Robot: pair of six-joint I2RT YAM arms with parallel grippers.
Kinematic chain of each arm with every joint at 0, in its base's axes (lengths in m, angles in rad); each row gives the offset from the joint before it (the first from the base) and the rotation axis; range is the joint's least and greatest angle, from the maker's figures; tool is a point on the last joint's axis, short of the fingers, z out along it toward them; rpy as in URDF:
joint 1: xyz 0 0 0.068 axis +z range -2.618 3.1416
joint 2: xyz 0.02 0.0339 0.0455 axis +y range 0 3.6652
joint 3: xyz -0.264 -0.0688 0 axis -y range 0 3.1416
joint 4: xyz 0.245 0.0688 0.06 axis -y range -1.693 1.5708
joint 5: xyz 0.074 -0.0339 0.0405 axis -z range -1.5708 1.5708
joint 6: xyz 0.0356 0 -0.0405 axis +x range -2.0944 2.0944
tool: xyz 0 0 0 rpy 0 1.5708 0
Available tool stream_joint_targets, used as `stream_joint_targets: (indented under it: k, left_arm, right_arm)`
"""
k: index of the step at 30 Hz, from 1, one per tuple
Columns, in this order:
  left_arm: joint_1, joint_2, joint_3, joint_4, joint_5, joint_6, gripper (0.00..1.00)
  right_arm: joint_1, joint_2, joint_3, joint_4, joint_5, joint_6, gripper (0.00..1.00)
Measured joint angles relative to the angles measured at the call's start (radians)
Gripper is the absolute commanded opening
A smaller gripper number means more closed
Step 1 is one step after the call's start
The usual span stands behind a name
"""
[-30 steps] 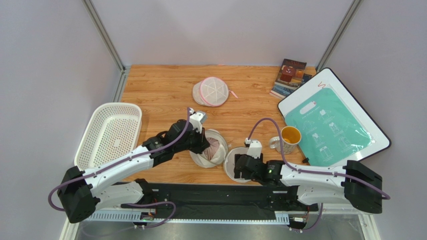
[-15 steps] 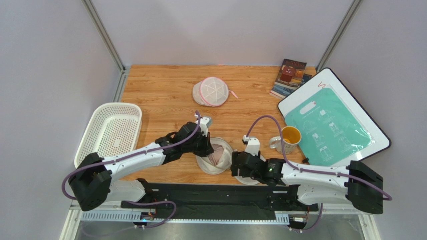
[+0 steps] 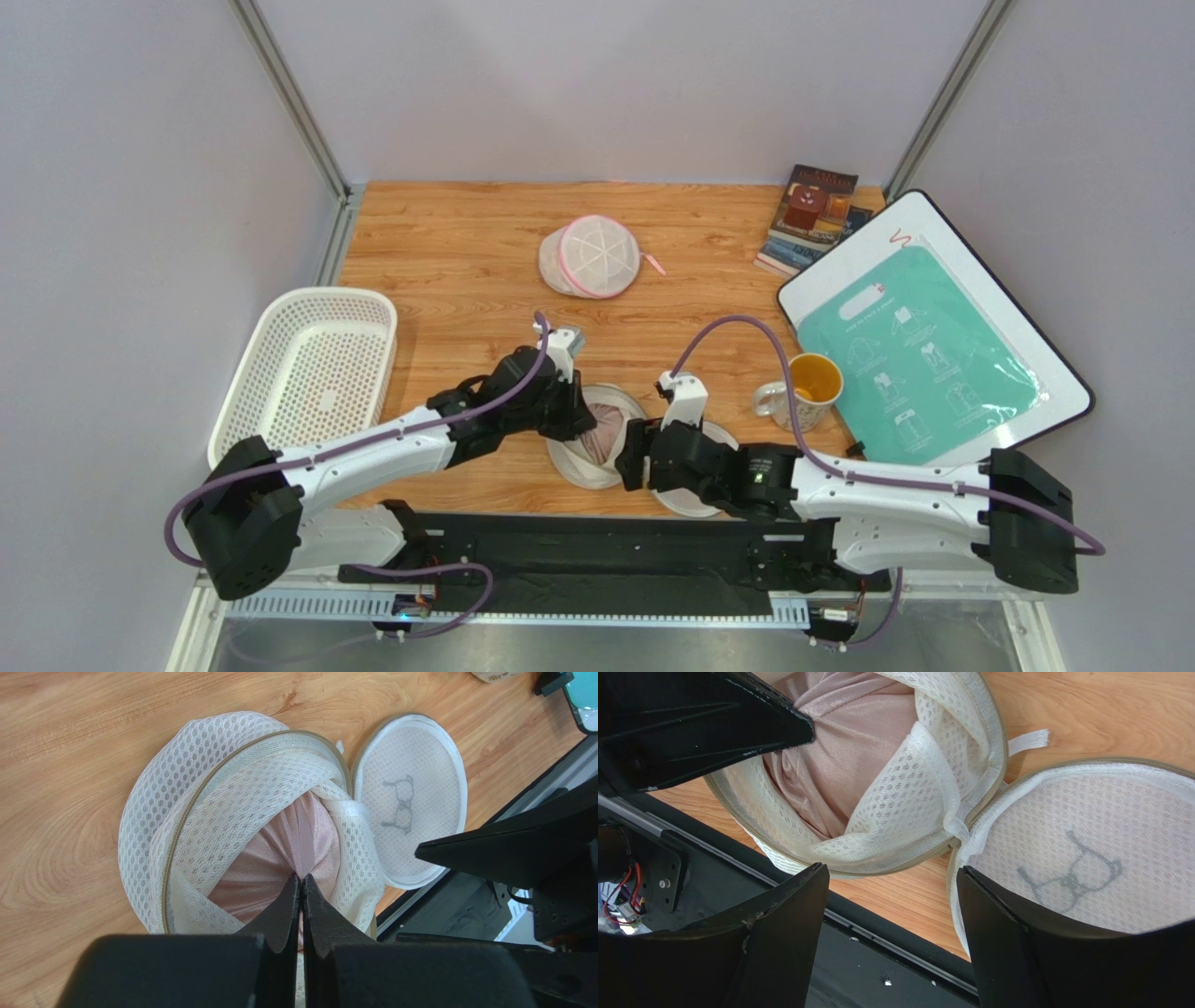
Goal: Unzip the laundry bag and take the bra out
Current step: Pick up the bra from the laundry bag.
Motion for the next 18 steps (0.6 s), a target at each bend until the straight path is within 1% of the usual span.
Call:
stream_joint_targets:
  k: [3,6,7,9,10,12,13,15,16,18]
  left_arm:
    - [0.000,-0.014,-0.004,0.000,-0.001,-0.005,0.00]
    - [0.000,-0.020,-0.004,0.002,0.000,-0.010,0.00]
    - [0.000,-0.021,-0.006,0.005,0.001,-0.012,0.00]
    - [0.000,-0.023,-0.012,0.014,0.005,-0.019,0.00]
    - [0.000,-0.024,-0.016,0.018,0.008,-0.026,0.00]
    - [0.000,-0.029,-0.026,0.026,0.010,-0.035,0.00]
    - [0.000,-0.032,-0.032,0.034,0.012,-0.042,0.00]
    - [0.000,-0.042,-0.043,0.049,0.014,-0.056,0.00]
    - [0.000,-0.047,-0.046,0.056,0.016,-0.063,0.00]
    - [0.000,-0.055,-0.048,0.065,0.017,-0.076,0.00]
  right_arm:
    - [0.001,0.051,0.011,0.042,-0.010,-0.015,0.73]
    - [0.001,0.137,0.040,0.072,-0.020,-0.032,0.66]
    - [0.001,0.161,0.049,0.079,-0.023,-0.037,0.61]
    - [0.001,0.215,0.072,0.090,-0.028,-0.047,0.55]
    - [0.001,0.238,0.082,0.093,-0.031,-0.052,0.48]
    - [0.001,0.284,0.105,0.097,-0.037,-0.058,0.40]
    - [0.002,0.301,0.112,0.097,-0.040,-0.060,0.33]
    - [0.003,0.336,0.126,0.101,-0.050,-0.061,0.25]
    - [0.003,0.351,0.130,0.103,-0.055,-0.061,0.19]
    - [0.004,0.374,0.132,0.104,-0.060,-0.058,0.17]
